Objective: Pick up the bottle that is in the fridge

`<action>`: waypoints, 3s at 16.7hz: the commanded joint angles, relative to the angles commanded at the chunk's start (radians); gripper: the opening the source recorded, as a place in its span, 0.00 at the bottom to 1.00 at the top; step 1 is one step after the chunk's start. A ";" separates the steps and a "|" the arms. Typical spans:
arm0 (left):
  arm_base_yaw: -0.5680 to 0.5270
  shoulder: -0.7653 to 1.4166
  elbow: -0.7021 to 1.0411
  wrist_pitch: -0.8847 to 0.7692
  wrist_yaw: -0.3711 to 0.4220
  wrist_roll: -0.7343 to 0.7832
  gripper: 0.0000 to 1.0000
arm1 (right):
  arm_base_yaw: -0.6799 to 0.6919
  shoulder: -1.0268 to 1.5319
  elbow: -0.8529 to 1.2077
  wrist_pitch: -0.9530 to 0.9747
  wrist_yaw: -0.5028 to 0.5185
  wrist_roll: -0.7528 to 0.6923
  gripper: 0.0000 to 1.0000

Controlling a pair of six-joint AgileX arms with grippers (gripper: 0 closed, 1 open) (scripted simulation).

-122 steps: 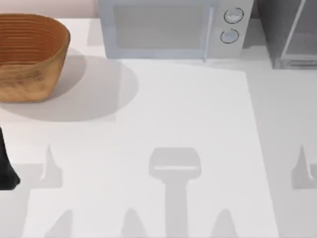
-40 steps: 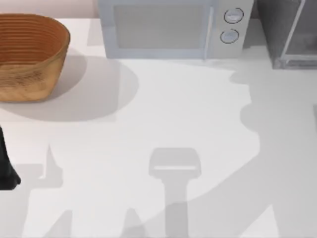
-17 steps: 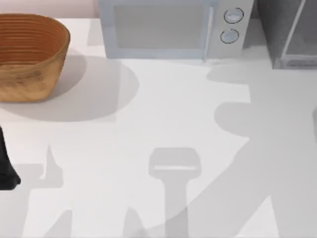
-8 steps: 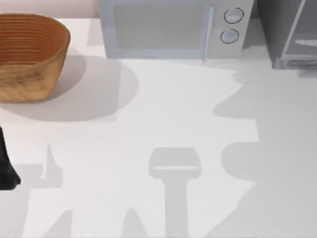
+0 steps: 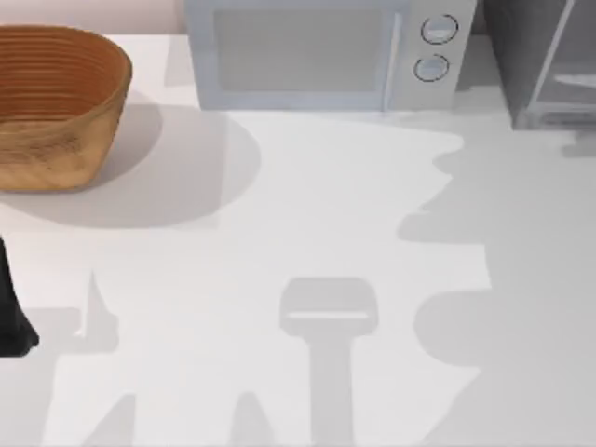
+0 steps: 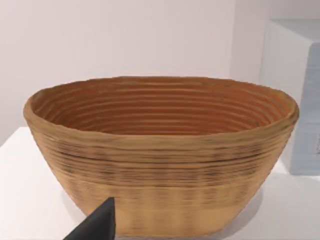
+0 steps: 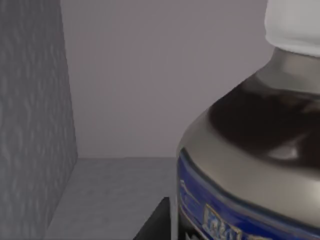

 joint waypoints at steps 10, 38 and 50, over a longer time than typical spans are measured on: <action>0.000 0.000 0.000 0.000 0.000 0.000 1.00 | 0.076 -0.573 -0.243 -0.300 0.069 -0.013 0.00; 0.000 0.000 0.000 0.000 0.000 0.000 1.00 | 0.506 -1.503 -0.772 -0.695 0.488 -0.021 0.00; 0.000 0.000 0.000 0.000 0.000 0.000 1.00 | 1.168 -0.649 -0.723 0.057 1.154 -0.012 0.00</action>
